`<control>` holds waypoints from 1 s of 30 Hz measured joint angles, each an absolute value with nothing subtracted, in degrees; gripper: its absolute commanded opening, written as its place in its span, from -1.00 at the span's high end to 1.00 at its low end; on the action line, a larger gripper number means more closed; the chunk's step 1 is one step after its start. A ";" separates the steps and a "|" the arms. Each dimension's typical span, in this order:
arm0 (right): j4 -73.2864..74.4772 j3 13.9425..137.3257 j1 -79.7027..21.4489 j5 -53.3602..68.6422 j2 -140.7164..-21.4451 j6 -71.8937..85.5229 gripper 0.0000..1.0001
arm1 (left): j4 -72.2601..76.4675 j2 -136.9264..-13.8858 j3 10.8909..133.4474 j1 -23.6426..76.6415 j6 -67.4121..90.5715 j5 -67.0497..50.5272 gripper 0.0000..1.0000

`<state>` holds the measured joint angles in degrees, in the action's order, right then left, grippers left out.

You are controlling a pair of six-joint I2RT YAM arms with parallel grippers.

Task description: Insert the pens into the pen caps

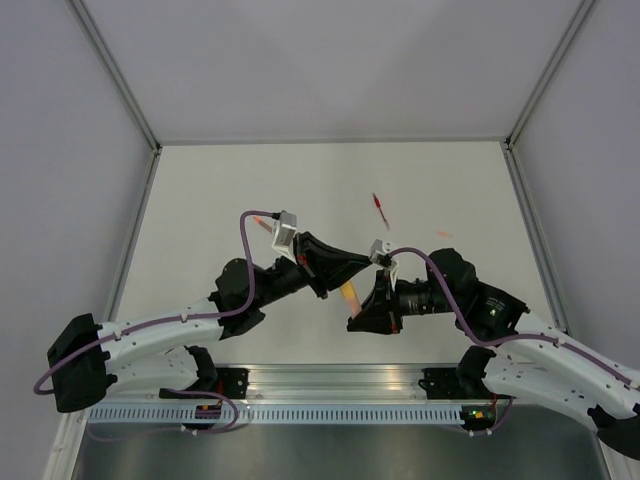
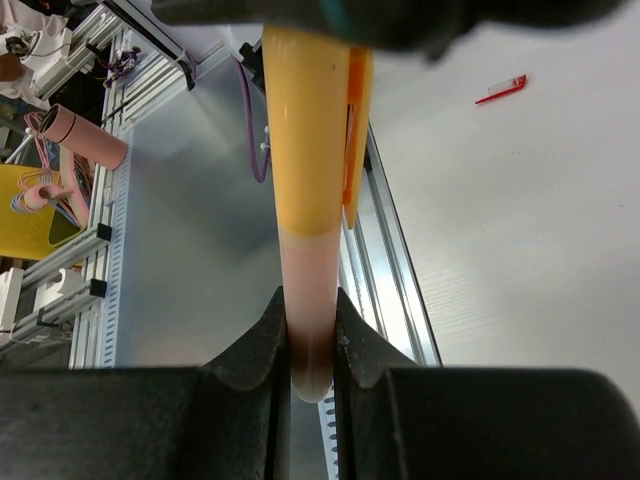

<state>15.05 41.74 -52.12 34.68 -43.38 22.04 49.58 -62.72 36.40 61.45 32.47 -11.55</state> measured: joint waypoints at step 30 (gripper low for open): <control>8.27 50.02 -46.59 2.96 -84.47 27.92 0.78 | -13.19 -48.40 41.36 47.09 30.35 19.64 -0.35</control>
<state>8.27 50.02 -46.59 2.96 -84.47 27.92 -13.19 -48.40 41.36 47.09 30.35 19.64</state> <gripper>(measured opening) 0.200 0.646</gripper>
